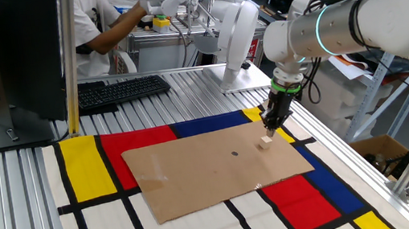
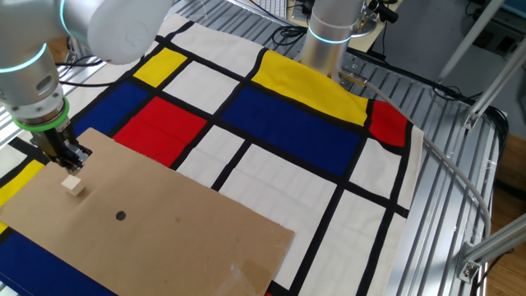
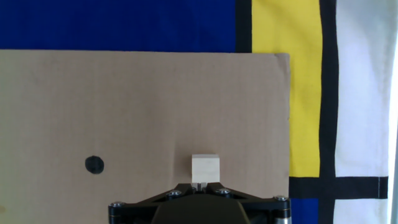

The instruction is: Hold a small block with the gripper and sweep it from left to right on the table

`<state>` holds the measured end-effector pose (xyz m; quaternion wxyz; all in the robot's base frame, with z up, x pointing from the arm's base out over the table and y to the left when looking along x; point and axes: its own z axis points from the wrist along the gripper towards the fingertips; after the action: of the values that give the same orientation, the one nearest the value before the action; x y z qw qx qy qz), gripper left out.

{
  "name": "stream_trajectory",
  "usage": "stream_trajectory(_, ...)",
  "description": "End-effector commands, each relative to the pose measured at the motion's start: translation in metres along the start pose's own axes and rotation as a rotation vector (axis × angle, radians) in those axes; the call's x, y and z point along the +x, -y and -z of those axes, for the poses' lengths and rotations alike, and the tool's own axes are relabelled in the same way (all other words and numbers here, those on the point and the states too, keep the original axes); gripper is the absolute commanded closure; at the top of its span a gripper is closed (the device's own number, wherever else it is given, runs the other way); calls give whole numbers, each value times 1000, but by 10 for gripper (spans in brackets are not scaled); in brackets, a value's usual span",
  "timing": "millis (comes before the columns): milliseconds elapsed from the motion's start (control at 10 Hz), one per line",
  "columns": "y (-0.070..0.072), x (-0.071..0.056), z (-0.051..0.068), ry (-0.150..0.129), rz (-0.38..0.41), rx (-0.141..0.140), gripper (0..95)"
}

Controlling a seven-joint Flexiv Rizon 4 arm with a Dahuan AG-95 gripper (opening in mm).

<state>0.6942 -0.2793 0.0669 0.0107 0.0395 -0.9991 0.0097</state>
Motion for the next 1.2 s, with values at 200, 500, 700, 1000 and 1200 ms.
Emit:
stream_trajectory(200,1,-1,0,-3,-14,8,950)
stream_trajectory(500,1,-1,0,-2,-38,12,950)
stream_trajectory(700,1,-1,0,-4,-37,21,950)
stream_trajectory(1000,1,-1,0,3,-31,26,950)
stream_trajectory(1200,1,-1,0,3,-21,27,950)
